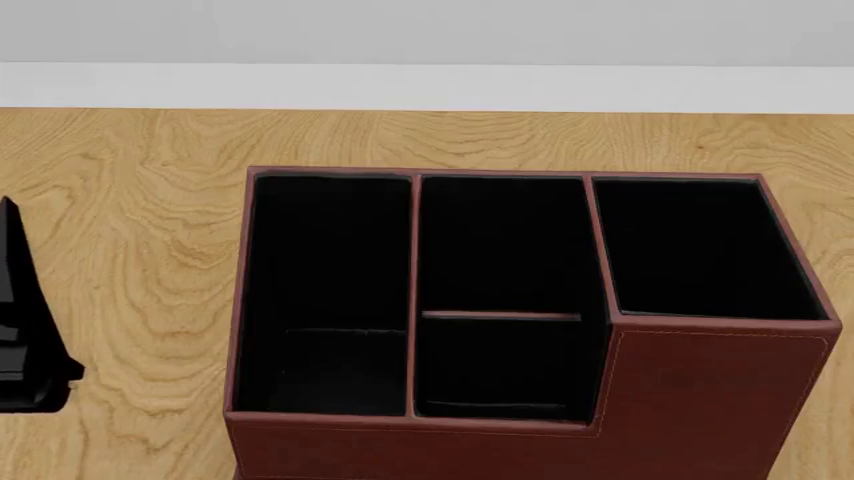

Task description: Pick up the white mug and place it to the right of the caddy.

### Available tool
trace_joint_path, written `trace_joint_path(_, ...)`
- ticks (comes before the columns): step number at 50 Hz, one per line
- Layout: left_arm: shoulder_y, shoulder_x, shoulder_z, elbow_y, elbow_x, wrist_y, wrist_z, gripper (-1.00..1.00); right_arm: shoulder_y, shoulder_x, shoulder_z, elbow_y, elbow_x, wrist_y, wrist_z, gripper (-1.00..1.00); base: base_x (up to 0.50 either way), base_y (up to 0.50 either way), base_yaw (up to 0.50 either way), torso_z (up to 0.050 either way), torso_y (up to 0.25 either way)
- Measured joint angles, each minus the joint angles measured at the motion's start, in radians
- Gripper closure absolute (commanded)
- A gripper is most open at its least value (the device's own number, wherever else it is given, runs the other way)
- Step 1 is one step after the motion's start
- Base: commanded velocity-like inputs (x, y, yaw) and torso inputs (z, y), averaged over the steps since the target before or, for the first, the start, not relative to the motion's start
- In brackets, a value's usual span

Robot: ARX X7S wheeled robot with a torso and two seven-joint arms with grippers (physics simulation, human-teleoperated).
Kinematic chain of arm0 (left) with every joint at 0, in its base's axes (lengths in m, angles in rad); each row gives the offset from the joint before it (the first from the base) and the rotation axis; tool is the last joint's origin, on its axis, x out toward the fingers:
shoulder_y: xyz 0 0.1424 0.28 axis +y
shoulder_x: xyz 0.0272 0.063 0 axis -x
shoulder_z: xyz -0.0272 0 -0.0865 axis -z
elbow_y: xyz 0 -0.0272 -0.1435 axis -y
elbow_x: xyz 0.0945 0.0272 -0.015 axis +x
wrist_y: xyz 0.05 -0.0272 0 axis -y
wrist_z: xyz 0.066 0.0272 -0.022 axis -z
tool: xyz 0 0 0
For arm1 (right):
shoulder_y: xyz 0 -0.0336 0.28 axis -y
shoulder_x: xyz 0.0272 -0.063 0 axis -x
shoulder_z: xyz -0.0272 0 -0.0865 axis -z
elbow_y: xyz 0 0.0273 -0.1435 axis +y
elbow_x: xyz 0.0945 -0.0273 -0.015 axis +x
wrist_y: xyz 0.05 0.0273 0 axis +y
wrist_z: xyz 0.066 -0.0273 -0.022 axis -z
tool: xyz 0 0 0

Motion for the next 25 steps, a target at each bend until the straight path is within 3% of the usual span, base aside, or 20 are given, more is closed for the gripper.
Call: trace_joint_path(25,0.008,-0.02,-0.008,0.005,-0.021,0.012,-0.024,-1.0,0.062,0.031,0.051,-0.048,0.143,-0.001,0.107,1.0,0.0,0.0,0.0,0.0,0.0)
